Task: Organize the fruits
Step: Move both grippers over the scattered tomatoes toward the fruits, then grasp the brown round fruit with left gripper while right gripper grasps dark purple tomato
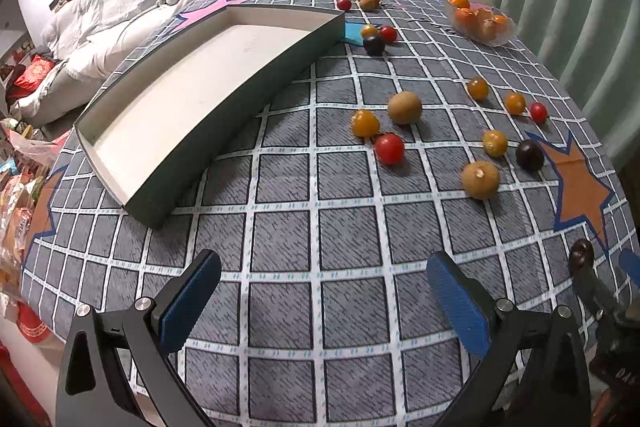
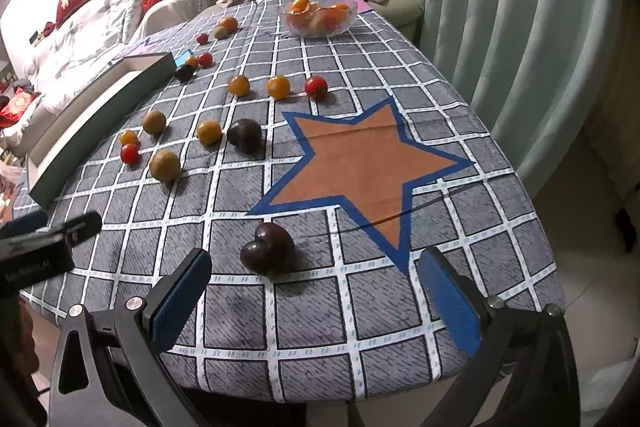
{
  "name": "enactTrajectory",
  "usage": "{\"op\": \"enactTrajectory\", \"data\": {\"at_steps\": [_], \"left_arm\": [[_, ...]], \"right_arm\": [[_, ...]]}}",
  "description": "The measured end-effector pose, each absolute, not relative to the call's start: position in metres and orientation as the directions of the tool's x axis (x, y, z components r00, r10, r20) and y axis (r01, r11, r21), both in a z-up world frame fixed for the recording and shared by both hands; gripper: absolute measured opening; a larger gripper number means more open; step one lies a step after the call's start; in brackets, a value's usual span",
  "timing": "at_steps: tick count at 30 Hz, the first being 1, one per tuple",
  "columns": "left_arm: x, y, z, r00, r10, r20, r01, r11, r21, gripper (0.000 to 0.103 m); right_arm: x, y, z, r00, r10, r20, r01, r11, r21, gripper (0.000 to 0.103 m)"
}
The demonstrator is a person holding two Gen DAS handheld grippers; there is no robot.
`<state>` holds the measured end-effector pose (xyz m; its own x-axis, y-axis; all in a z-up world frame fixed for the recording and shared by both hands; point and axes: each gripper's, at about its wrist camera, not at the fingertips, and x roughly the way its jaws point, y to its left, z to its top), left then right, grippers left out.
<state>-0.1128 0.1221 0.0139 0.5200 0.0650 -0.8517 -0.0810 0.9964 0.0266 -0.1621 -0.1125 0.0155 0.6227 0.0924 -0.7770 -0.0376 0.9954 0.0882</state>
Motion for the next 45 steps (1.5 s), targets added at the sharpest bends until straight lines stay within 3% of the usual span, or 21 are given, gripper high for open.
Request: {"op": "enactTrajectory", "data": {"at_steps": [15, 21, 25, 29, 30, 31, 32, 33, 34, 45], "left_arm": [[-0.086, 0.076, 0.018, 0.530, -0.054, -0.846, 0.089, 0.996, -0.008, 0.103], [-0.073, 0.047, 0.016, 0.542, -0.064, -0.838, 0.185, 0.982, 0.045, 0.103], [-0.066, 0.038, 0.010, 0.534, -0.061, -0.843, 0.214, 0.975, 0.066, 0.103], [-0.065, 0.034, 0.008, 0.522, -0.085, -0.849, 0.232, 0.972, 0.046, 0.078], [-0.065, 0.034, 0.009, 0.518, -0.098, -0.850, 0.237, 0.971, 0.032, 0.073], [-0.065, 0.033, 0.010, 0.515, -0.111, -0.850, 0.242, 0.970, 0.020, 0.061], [-0.066, 0.032, 0.010, 0.511, -0.124, -0.851, 0.246, 0.969, 0.006, 0.047], [-0.066, 0.032, 0.011, 0.507, -0.136, -0.851, 0.247, 0.969, -0.008, 0.039], [-0.067, 0.033, 0.011, 0.502, -0.146, -0.852, 0.249, 0.968, -0.019, 0.030], [-0.083, 0.060, 0.038, 0.515, -0.229, -0.826, 0.238, 0.964, -0.119, 0.030]], "right_arm": [[-0.158, -0.106, 0.006, 0.619, 0.113, -0.777, -0.122, 0.991, 0.048, 0.103], [-0.156, -0.096, 0.003, 0.624, 0.141, -0.769, -0.186, 0.982, 0.030, 0.103], [-0.153, -0.093, 0.003, 0.632, 0.164, -0.758, -0.217, 0.976, 0.031, 0.097], [-0.150, -0.089, 0.007, 0.641, 0.182, -0.746, -0.242, 0.970, 0.029, 0.074], [-0.150, -0.088, 0.008, 0.642, 0.184, -0.744, -0.247, 0.969, 0.026, 0.061], [-0.150, -0.086, 0.009, 0.640, 0.190, -0.744, -0.254, 0.967, 0.028, 0.045], [-0.149, -0.085, 0.010, 0.635, 0.199, -0.746, -0.262, 0.964, 0.033, 0.038], [-0.149, -0.085, 0.010, 0.631, 0.207, -0.747, -0.268, 0.963, 0.041, 0.031], [-0.150, -0.085, 0.011, 0.628, 0.212, -0.749, -0.268, 0.962, 0.047, 0.031], [-0.153, -0.107, 0.019, 0.607, 0.286, -0.742, -0.211, 0.957, 0.196, 0.031]]}}
